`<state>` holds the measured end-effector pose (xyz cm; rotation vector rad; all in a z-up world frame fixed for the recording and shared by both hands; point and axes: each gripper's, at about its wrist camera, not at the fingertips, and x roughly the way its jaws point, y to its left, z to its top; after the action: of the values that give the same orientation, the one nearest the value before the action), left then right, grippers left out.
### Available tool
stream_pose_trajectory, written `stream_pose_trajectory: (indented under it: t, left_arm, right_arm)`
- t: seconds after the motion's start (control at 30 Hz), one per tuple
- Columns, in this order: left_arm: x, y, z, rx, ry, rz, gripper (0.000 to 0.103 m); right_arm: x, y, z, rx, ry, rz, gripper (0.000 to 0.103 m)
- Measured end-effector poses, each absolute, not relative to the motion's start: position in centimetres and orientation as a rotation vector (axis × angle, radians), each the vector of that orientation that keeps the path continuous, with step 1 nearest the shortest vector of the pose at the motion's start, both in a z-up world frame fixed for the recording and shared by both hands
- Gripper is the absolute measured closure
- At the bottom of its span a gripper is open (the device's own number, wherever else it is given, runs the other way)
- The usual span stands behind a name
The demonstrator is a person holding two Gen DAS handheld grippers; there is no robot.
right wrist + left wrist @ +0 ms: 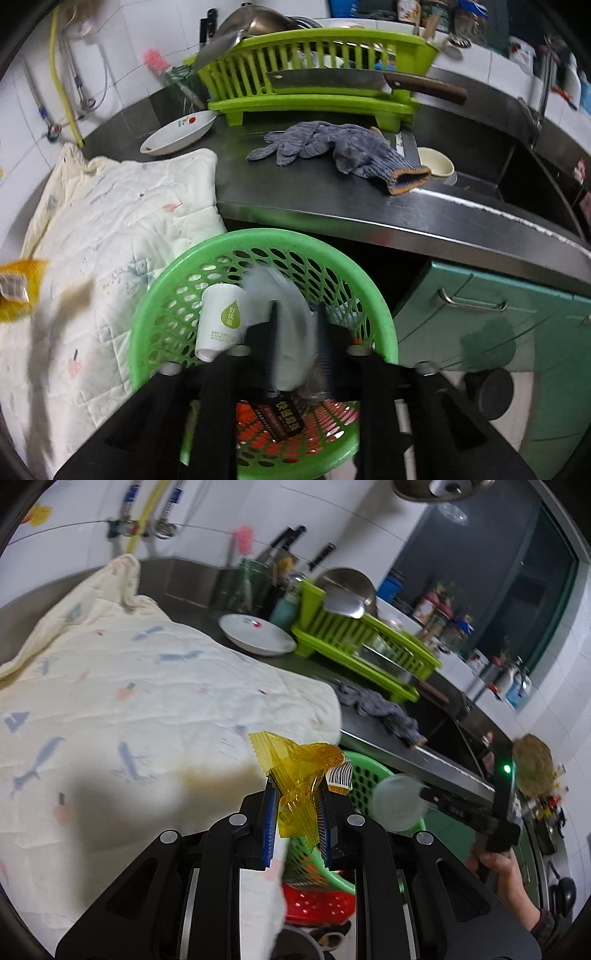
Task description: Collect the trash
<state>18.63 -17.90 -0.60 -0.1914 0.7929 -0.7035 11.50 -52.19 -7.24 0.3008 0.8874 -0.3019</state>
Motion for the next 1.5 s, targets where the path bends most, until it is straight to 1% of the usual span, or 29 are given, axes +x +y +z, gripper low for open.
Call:
stream_pose_trajectory:
  t: [0.03, 0.17, 0.2, 0.23, 0.27, 0.33, 0.43, 0.5, 0.6, 0.77, 0.83, 0.87, 0.9, 0.97, 1.07, 1.2, 1.27, 1.4, 1.47, 1.5]
  left_arm:
    - [18.4, -18.3, -0.7, -0.187, 0.796, -0.71, 0.085]
    - [17.5, -20.7, -1.2, -0.162, 0.817, -0.753, 0.085]
    - [17.3, -21.3, -1.4, -0.155, 0.824, -0.764, 0.085]
    - [17.3, -21.8, -1.5, -0.15, 0.828, -0.771, 0.085]
    - [17.1, -22.6, -1.7, -0.143, 0.835, -0.781, 0.085]
    - [17.0, -23.4, -2.0, -0.135, 0.845, -0.791, 0.085]
    - [16.8, -24.8, -2.9, -0.126, 0.877, -0.811, 0.085]
    - [16.6, -26.0, -3.4, -0.104, 0.892, -0.821, 0.085]
    - [16.4, -27.3, -4.2, -0.086, 0.921, -0.836, 0.085]
    - [16.2, -29.7, -5.7, -0.042, 0.968, -0.855, 0.082]
    - [16.1, -30.4, -6.3, -0.029, 0.99, -0.854, 0.077]
    - [16.1, -30.7, -6.6, -0.026, 0.998, -0.855, 0.073]
    - [16.1, -30.8, -6.9, -0.024, 1.008, -0.853, 0.065]
    - [16.2, -31.0, -7.4, -0.036, 1.028, -0.855, 0.057]
    - [16.0, -30.9, -7.7, -0.028, 1.031, -0.851, 0.054]
    - [15.9, -30.4, -7.5, -0.014, 1.026, -0.842, 0.052]
    - [15.8, -29.9, -7.1, -0.002, 1.012, -0.831, 0.05]
    - [15.3, -28.8, -6.2, 0.031, 0.975, -0.809, 0.048]
    - [15.1, -28.0, -5.6, 0.048, 0.952, -0.793, 0.045]
    - [15.1, -27.7, -5.4, 0.053, 0.945, -0.788, 0.044]
  right_arm:
    - [11.3, -52.3, -7.1, 0.297, 0.876, -0.311, 0.057]
    - [10.4, -52.3, -6.5, 0.292, 0.85, -0.312, 0.055]
    - [10.1, -52.2, -6.3, 0.296, 0.844, -0.31, 0.054]
    - [9.6, -52.2, -6.1, 0.295, 0.835, -0.311, 0.049]
    - [9.4, -52.2, -6.0, 0.293, 0.83, -0.312, 0.047]
    - [8.5, -52.1, -5.5, 0.288, 0.817, -0.312, 0.047]
    - [7.3, -52.1, -5.1, 0.281, 0.806, -0.317, 0.042]
    - [6.5, -52.2, -4.8, 0.278, 0.794, -0.324, 0.041]
    - [5.5, -52.6, -4.5, 0.29, 0.782, -0.328, 0.036]
    - [4.1, -52.7, -4.4, 0.312, 0.767, -0.324, 0.036]
    - [3.5, -52.6, -4.4, 0.311, 0.762, -0.321, 0.035]
    - [3.4, -52.5, -4.4, 0.312, 0.761, -0.319, 0.035]
    - [3.1, -52.5, -4.4, 0.312, 0.761, -0.317, 0.035]
    - [2.8, -52.3, -4.4, 0.314, 0.758, -0.314, 0.035]
    - [2.5, -52.1, -4.3, 0.318, 0.756, -0.31, 0.035]
    - [2.0, -51.5, -4.2, 0.315, 0.751, -0.308, 0.033]
    - [1.8, -51.1, -4.3, 0.307, 0.754, -0.305, 0.03]
    - [1.3, -49.6, -4.5, 0.278, 0.761, -0.298, 0.028]
    - [1.1, -48.9, -4.5, 0.266, 0.762, -0.29, 0.024]
    - [1.0, -48.3, -4.4, 0.259, 0.762, -0.283, 0.023]
